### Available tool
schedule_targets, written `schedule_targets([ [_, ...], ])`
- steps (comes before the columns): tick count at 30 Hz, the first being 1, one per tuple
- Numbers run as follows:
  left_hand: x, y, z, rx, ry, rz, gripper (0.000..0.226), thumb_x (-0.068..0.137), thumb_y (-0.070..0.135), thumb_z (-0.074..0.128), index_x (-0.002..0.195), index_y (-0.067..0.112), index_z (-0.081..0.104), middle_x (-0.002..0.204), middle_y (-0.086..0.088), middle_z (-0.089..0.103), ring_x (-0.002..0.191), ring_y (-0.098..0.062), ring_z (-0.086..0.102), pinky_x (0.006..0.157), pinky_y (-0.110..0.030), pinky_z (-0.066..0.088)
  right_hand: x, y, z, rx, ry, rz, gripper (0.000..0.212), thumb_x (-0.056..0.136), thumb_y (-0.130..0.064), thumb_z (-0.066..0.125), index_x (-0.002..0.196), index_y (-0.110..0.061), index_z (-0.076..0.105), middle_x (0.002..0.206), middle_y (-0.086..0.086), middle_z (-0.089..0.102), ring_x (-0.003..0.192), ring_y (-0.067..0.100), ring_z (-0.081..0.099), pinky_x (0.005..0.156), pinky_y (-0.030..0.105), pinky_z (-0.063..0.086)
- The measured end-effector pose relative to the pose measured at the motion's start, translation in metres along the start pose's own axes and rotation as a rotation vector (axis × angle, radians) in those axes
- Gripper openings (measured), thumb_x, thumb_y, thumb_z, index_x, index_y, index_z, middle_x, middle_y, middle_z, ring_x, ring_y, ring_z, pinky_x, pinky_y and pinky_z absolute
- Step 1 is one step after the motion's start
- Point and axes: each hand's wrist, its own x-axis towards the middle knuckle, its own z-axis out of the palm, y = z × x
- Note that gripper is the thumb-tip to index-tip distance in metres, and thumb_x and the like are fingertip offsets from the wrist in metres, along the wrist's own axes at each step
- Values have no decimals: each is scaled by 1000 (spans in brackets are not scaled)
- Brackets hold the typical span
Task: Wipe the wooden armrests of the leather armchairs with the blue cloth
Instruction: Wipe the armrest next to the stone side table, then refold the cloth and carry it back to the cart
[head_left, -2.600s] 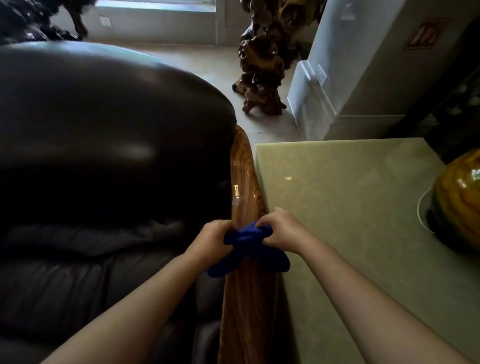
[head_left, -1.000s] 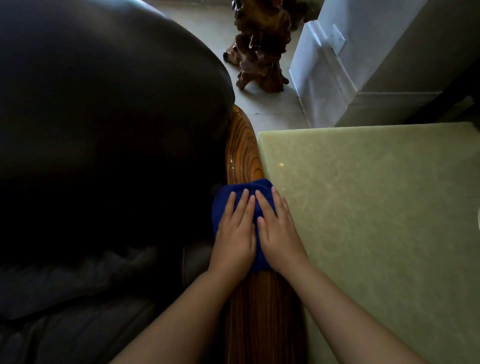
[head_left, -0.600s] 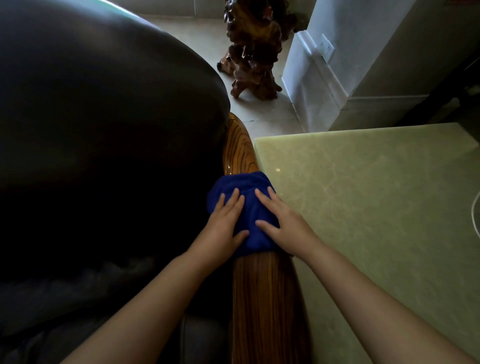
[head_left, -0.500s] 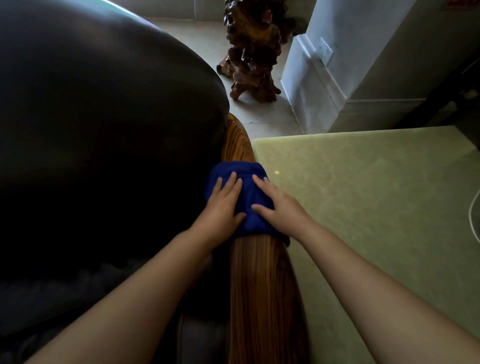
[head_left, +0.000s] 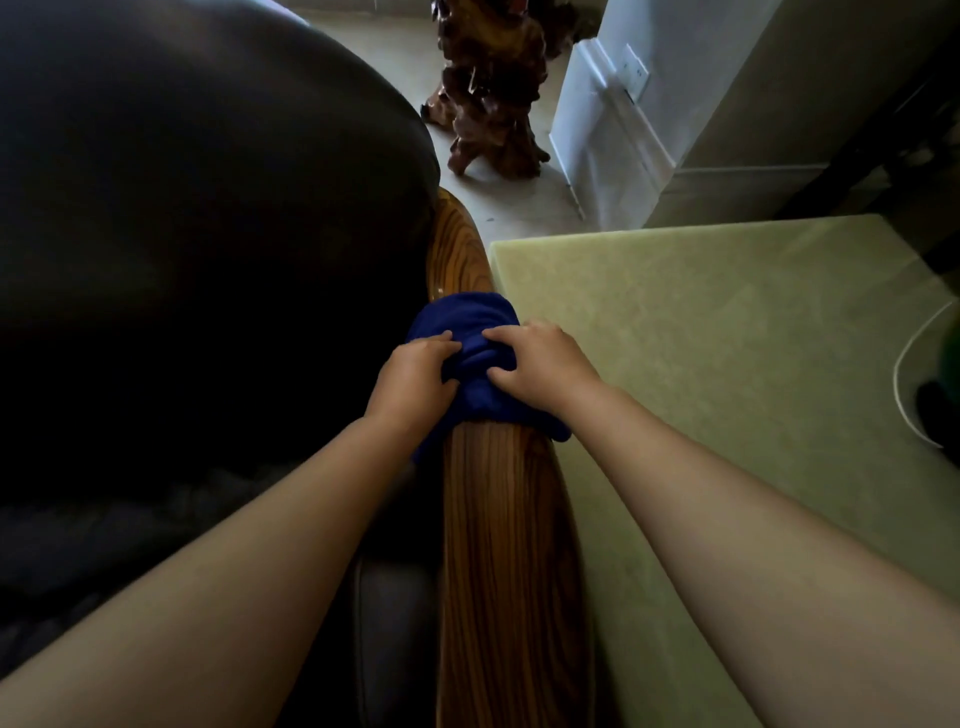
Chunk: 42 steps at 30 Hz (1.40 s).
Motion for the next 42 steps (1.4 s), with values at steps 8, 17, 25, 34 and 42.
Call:
schedule_targets([
  [8, -65, 30, -33, 85, -235, -55, 32, 80, 1, 56, 111, 10, 62, 115, -13, 63, 106, -26, 59, 94, -39, 48, -68, -40, -16, -122, -193, 50, 30, 81, -4, 50, 108, -12, 62, 113, 18, 62, 104, 36, 58, 87, 37, 48],
  [17, -174, 58, -186, -70, -165, -169, 31, 72, 9, 69, 102, 16, 68, 95, -3, 67, 89, -16, 62, 74, -25, 46, -142, -150, -123, 97, -220, -97, 32, 75, -12, 65, 105, -21, 68, 110, 8, 67, 96, 22, 61, 77, 28, 46],
  [25, -320, 41, -352, -104, 16, -304, 36, 67, 8, 73, 102, 14, 68, 101, -9, 70, 94, -21, 64, 86, -34, 52, -201, -327, -180, 127, -306, -374, 30, 73, -13, 68, 101, -23, 67, 96, 3, 65, 84, 18, 63, 72, 33, 56],
  [34, -536, -18, -495, -191, 206, -466, 36, 73, 5, 71, 108, 9, 65, 104, -9, 68, 89, -16, 62, 79, -33, 55, -299, -561, -181, 15, -438, -770, 30, 71, -8, 68, 99, -21, 69, 89, 6, 67, 70, 23, 66, 53, 25, 54],
  [42, -758, -80, -581, -165, 357, -667, 33, 73, 5, 70, 106, 10, 66, 98, -7, 68, 87, -17, 64, 76, -32, 53, -425, -772, -117, -84, -571, -1069, 37, 72, -8, 69, 108, -16, 66, 93, 13, 69, 66, 20, 64, 58, 30, 53],
])
